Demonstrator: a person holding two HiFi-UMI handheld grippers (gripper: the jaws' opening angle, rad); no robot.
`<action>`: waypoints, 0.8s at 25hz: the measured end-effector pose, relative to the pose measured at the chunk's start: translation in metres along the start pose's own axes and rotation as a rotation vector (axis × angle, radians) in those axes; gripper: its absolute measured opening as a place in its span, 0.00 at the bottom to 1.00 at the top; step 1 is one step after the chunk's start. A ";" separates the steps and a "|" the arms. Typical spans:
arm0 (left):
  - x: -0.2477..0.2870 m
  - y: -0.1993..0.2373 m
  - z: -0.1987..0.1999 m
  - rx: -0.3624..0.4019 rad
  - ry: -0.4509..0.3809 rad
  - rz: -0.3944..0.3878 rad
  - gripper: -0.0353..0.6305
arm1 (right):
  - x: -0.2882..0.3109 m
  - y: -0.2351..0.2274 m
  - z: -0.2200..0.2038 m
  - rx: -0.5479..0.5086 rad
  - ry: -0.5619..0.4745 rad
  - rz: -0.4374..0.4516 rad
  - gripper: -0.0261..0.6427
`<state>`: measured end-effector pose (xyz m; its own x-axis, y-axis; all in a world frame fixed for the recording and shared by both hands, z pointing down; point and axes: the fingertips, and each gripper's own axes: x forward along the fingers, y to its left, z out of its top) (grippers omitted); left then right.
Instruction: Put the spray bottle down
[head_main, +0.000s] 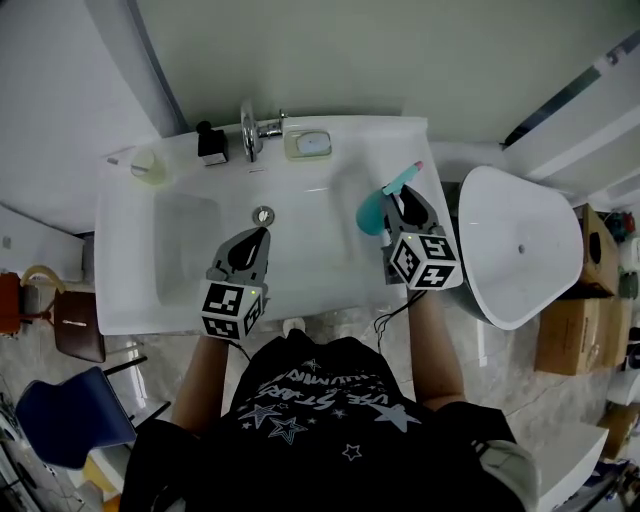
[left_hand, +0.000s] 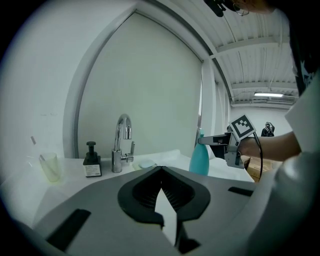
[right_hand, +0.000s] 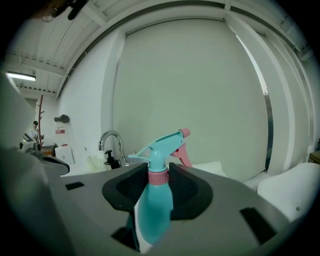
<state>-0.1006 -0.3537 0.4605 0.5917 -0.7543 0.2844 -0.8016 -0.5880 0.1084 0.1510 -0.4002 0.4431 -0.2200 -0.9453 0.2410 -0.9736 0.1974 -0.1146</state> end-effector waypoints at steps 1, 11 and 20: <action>0.004 0.004 0.001 0.000 -0.002 -0.005 0.08 | 0.005 0.000 0.001 -0.001 0.000 -0.006 0.25; 0.034 0.017 0.016 0.011 -0.012 -0.016 0.08 | 0.046 -0.024 0.010 -0.010 0.002 -0.045 0.25; 0.064 0.020 0.019 -0.001 0.010 0.014 0.08 | 0.111 -0.050 0.016 -0.025 -0.004 -0.033 0.25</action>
<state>-0.0776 -0.4191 0.4625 0.5794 -0.7597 0.2952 -0.8100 -0.5769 0.1051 0.1761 -0.5191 0.4599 -0.1873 -0.9524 0.2406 -0.9816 0.1722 -0.0827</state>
